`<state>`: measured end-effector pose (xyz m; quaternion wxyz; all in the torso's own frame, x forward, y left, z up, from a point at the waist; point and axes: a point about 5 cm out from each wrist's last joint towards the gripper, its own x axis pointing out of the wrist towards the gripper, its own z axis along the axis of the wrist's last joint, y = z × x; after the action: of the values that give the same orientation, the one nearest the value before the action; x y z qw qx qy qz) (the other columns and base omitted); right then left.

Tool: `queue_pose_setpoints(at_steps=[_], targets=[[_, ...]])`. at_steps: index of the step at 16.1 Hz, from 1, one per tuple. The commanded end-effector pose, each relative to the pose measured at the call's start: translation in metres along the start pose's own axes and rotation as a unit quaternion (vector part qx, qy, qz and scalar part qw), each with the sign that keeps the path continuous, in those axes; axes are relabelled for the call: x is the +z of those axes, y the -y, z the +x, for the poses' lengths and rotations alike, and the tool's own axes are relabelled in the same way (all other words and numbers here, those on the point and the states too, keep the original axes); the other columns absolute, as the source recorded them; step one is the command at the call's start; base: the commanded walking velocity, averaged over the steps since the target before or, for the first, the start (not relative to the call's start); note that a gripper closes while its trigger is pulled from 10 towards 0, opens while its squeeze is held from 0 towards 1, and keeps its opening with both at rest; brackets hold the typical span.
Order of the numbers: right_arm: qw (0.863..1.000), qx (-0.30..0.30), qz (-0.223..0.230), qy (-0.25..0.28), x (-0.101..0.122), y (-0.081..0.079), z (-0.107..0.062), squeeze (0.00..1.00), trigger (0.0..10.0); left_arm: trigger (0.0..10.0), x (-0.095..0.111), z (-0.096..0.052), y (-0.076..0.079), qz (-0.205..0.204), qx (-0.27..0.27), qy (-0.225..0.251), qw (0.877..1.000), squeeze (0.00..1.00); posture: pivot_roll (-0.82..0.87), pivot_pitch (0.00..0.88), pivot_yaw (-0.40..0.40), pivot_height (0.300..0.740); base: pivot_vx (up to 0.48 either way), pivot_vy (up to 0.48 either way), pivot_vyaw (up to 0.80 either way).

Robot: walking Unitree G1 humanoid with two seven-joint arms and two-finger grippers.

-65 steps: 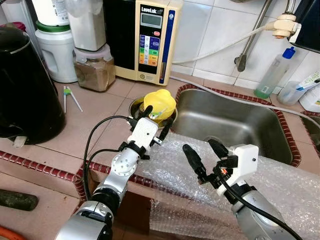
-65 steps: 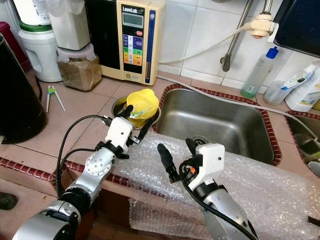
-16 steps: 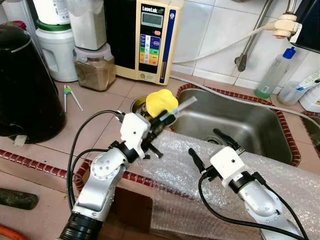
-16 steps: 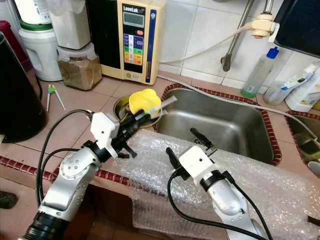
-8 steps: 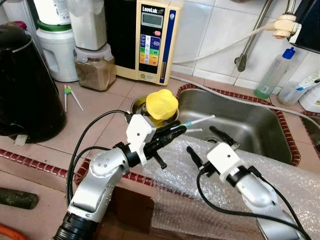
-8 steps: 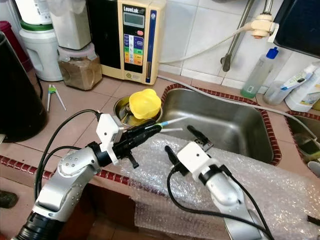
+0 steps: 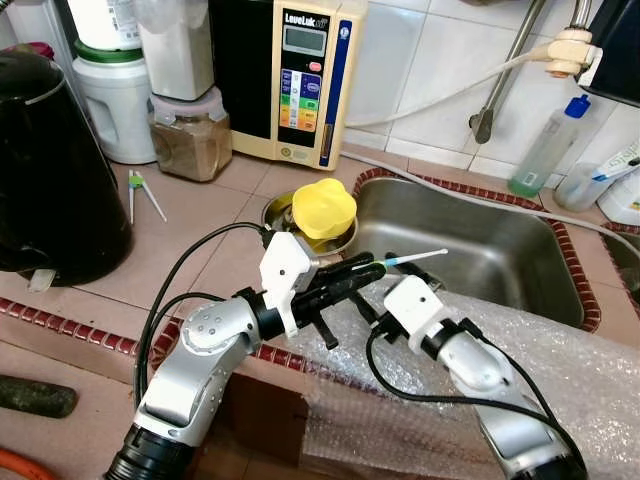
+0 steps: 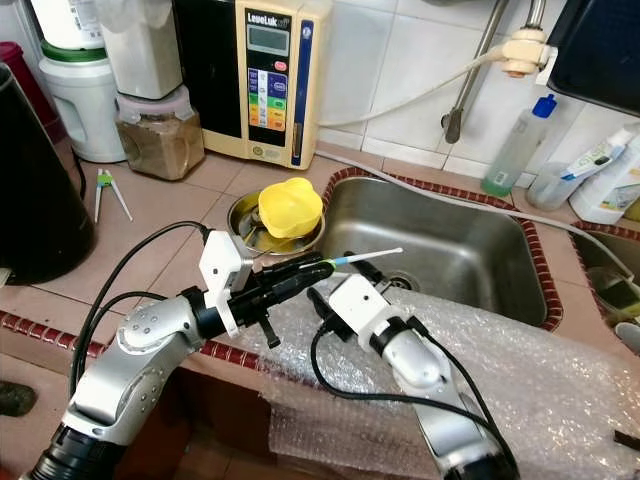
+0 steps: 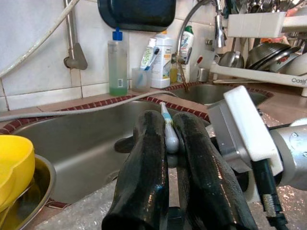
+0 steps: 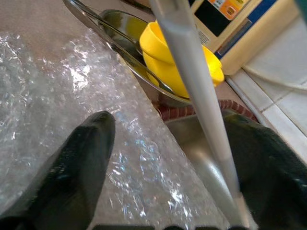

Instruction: Kitchen organization

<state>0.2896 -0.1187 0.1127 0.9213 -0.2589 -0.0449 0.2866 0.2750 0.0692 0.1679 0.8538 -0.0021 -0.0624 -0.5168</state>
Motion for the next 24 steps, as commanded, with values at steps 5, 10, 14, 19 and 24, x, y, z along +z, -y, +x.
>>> queue_pose_setpoints(at_steps=[5,10,14,19,24], targets=[[0.999,0.030,-0.016,0.014,0.002,-0.010,0.006,0.00,0.0,0.0,0.004,0.005,0.008,0.001,-0.034,0.001,0.999,0.00,0.13,0.000,-0.092,0.740,0.000,0.000,0.00],[0.999,0.025,-0.026,0.008,-0.003,-0.010,0.000,0.00,0.0,0.0,0.000,0.004,0.009,0.007,-0.039,-0.008,0.999,0.00,0.13,0.000,-0.089,0.740,0.000,0.000,0.00],[0.999,0.013,-0.042,0.006,-0.006,-0.006,-0.001,0.00,0.0,0.0,-0.003,0.004,0.007,0.007,-0.026,-0.011,1.000,0.00,0.14,0.000,-0.094,0.740,0.000,0.000,0.00],[0.998,-0.003,-0.056,0.017,-0.001,0.002,0.004,0.00,0.0,0.0,-0.006,0.004,0.002,0.022,0.004,-0.011,1.000,0.00,0.15,0.000,-0.102,0.740,0.000,0.000,0.00],[0.998,-0.023,-0.053,0.027,0.002,0.002,0.007,0.00,0.0,5.4,-0.010,0.002,0.000,0.037,0.037,-0.011,0.999,0.00,0.15,0.000,-0.092,0.740,0.000,0.000,0.00]])
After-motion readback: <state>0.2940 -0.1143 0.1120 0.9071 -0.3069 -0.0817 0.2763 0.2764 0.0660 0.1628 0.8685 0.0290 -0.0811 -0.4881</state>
